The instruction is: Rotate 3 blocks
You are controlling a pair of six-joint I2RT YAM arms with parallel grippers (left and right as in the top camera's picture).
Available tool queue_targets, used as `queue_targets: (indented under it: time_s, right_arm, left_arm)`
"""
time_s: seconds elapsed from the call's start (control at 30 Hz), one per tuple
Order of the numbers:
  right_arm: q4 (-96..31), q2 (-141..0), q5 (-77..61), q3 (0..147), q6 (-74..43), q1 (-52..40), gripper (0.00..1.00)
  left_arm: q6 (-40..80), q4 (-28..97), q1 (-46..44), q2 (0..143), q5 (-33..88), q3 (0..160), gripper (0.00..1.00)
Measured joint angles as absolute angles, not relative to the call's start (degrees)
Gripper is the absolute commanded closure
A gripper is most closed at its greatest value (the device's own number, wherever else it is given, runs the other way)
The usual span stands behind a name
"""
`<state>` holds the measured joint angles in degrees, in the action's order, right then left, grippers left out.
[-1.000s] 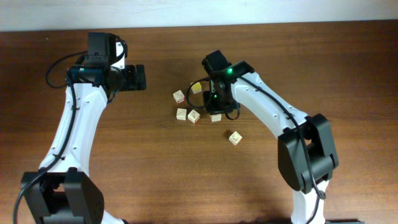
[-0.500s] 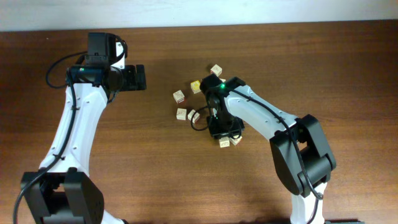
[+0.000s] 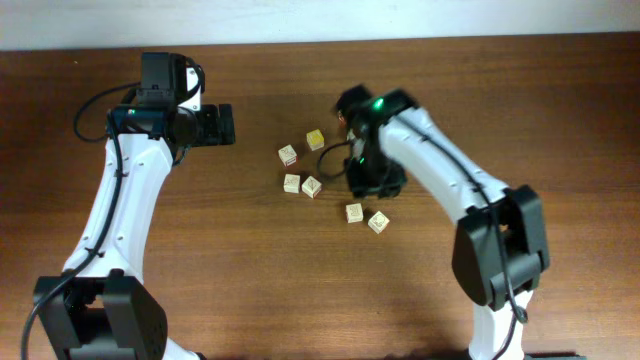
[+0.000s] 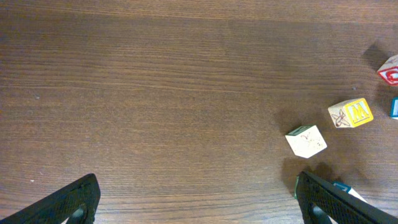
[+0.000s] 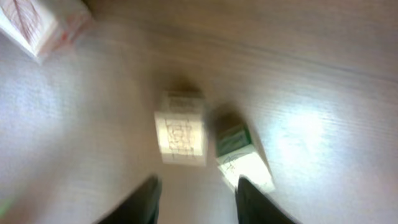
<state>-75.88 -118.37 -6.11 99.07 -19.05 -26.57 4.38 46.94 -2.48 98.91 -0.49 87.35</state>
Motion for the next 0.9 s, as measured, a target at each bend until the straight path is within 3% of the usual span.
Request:
queue_targets:
  time_s: [0.1, 0.23, 0.27, 0.33, 0.37, 0.57, 0.9]
  right_arm:
    - [-85.8, -117.25, -6.52, 104.73, -20.62, -22.63, 0.67]
    - [-85.54, -114.56, -3.77, 99.35, -23.59, -23.31, 0.67]
    - [-83.99, -114.32, -2.96, 95.59, -22.83, -23.83, 0.71]
    - [-78.04, -114.69, -1.87, 86.72, -19.86, -24.58, 0.92]
    - [-75.0, -114.69, -1.43, 83.72, -18.39, -24.64, 0.96]
    - [-62.89, -114.67, -2.09, 75.02, -17.02, -24.64, 0.96]
    - [-59.46, -114.67, -11.53, 74.65, -14.37, -24.64, 0.96]
  left_arm:
    - [4.38, 46.81, -2.48, 98.91, -0.51, 87.35, 0.01]
    - [4.38, 46.83, -2.48, 98.91, -0.51, 87.39, 0.01]
    - [4.38, 46.94, -2.48, 98.91, -0.51, 87.42, 0.01]
    - [4.38, 46.87, -2.48, 98.91, -0.51, 87.48, 0.01]
    - [4.38, 46.78, -2.48, 98.91, -0.51, 87.55, 0.01]
    - [4.38, 46.89, -2.48, 98.91, -0.51, 87.57, 0.01]
    - [4.38, 46.89, -2.48, 98.91, -0.49, 87.57, 0.01]
